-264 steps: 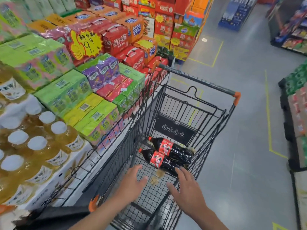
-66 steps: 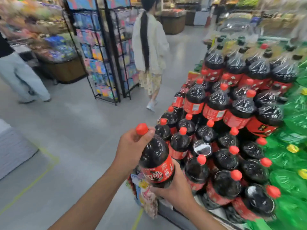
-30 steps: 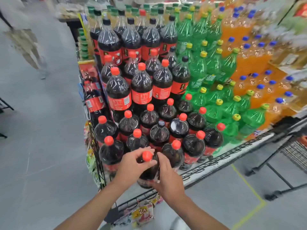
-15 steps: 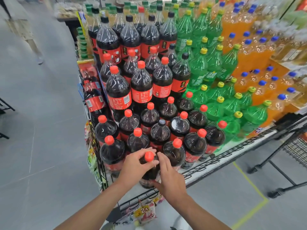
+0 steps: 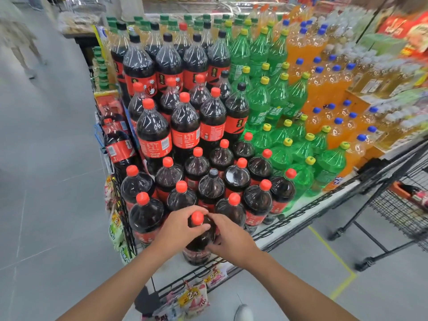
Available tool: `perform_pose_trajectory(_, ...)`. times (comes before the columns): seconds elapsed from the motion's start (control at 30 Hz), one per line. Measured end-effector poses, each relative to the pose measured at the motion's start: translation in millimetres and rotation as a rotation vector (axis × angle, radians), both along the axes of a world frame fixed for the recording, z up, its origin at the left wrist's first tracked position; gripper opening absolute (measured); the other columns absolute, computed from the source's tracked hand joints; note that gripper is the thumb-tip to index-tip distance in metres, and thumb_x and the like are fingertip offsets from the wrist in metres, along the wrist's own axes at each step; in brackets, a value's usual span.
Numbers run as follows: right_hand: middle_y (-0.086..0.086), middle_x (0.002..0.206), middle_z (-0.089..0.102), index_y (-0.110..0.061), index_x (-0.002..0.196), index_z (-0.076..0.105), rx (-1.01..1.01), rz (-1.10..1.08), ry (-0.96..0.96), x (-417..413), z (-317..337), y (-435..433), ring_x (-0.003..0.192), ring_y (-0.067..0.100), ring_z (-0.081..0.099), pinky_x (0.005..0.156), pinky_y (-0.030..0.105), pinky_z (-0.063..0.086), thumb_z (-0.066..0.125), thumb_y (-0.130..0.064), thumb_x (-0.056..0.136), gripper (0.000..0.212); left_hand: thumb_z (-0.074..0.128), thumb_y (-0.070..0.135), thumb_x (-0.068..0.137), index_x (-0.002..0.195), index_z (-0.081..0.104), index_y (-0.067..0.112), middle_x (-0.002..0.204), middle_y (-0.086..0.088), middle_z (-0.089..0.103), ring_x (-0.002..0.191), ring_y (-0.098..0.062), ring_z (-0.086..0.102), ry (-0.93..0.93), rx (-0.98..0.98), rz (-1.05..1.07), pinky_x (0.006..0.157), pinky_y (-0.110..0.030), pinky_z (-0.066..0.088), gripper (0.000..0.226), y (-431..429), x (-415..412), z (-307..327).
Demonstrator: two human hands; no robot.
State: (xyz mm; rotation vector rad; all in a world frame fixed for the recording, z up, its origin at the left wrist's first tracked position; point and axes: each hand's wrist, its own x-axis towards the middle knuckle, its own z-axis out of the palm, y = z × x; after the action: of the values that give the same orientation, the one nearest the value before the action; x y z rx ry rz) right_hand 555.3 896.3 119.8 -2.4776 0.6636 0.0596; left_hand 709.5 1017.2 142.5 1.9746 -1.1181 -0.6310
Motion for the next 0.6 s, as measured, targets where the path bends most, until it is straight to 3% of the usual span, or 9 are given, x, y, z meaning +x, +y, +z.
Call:
perform_pose_trajectory(0.13, -0.013, 0.130, 0.056, -0.033, 0.135, 0.056, -0.045, -0.043, -0.067, -12.0, 28.5, -14.9, 0.111, 0.010, 0.061, 0.090, 0.037, 0.054, 0.064, -0.045, 0.091, 0.047, 0.082, 0.045, 0.084, 0.127, 0.066, 0.042, 0.124, 0.030, 0.065, 0.117, 0.011, 0.057, -0.104, 0.035, -0.095, 0.105, -0.026, 0.049, 0.046, -4.2, 1.0, 18.5)
perform_pose_trajectory(0.27, -0.019, 0.110, 0.054, -0.035, 0.116, 0.061, -0.182, -0.174, -0.246, -46.0, 59.4, -31.0, 0.097, 0.004, 0.058, 0.080, 0.035, 0.054, 0.054, -0.054, 0.096, 0.028, 0.063, 0.065, 0.090, 0.142, 0.053, 0.045, 0.145, 0.031, 0.048, 0.135, 0.010, 0.040, -0.303, -0.008, -0.148, 0.116, -0.025, 0.036, 0.057, -19.6, -17.1, 50.2)
perform_pose_trajectory(0.33, -0.019, 0.111, 0.053, -0.034, 0.114, 0.061, -0.243, -0.275, -0.345, -70.9, 68.7, -42.5, 0.103, 0.004, 0.057, 0.080, 0.034, 0.054, 0.048, -0.060, 0.097, 0.034, 0.048, 0.074, 0.091, 0.151, 0.046, 0.039, 0.156, 0.022, 0.040, 0.150, 0.001, 0.026, -0.409, -0.039, -0.191, 0.125, -0.031, 0.025, 0.070, -35.4, -35.3, 63.0)
perform_pose_trajectory(0.4, -0.016, 0.127, 0.053, -0.031, 0.128, 0.059, -0.275, -0.368, -0.409, -100.8, 70.8, -54.7, 0.119, 0.007, 0.053, 0.093, 0.034, 0.052, 0.043, -0.065, 0.097, 0.048, 0.039, 0.075, 0.092, 0.156, 0.041, 0.035, 0.163, 0.013, 0.037, 0.157, -0.010, 0.020, -0.488, -0.076, -0.258, 0.129, -0.040, 0.020, 0.075, -55.9, -59.7, 70.8)
perform_pose_trajectory(0.5, -0.005, 0.157, 0.041, -0.027, 0.153, 0.043, -0.281, -0.499, -0.398, -158.4, 68.2, -71.0, 0.146, 0.014, 0.035, 0.118, 0.037, 0.035, 0.031, -0.078, 0.095, 0.078, 0.038, 0.071, 0.095, 0.157, 0.041, 0.029, 0.166, 0.004, 0.035, 0.158, -0.019, 0.021, -0.540, -0.123, -0.371, 0.128, -0.048, 0.021, 0.076, -91.7, -110.4, 76.4)
perform_pose_trajectory(0.6, -0.002, 0.166, 0.029, -0.028, 0.159, 0.033, -0.279, -0.637, -0.315, -230.6, 61.2, -83.5, 0.153, 0.016, 0.023, 0.123, 0.043, 0.027, 0.022, -0.085, 0.091, 0.089, 0.044, 0.069, 0.094, 0.155, 0.046, 0.023, 0.164, -0.002, 0.039, 0.156, -0.024, 0.027, -0.537, -0.140, -0.475, 0.127, -0.047, 0.024, 0.075, -128.8, -172.9, 72.9)
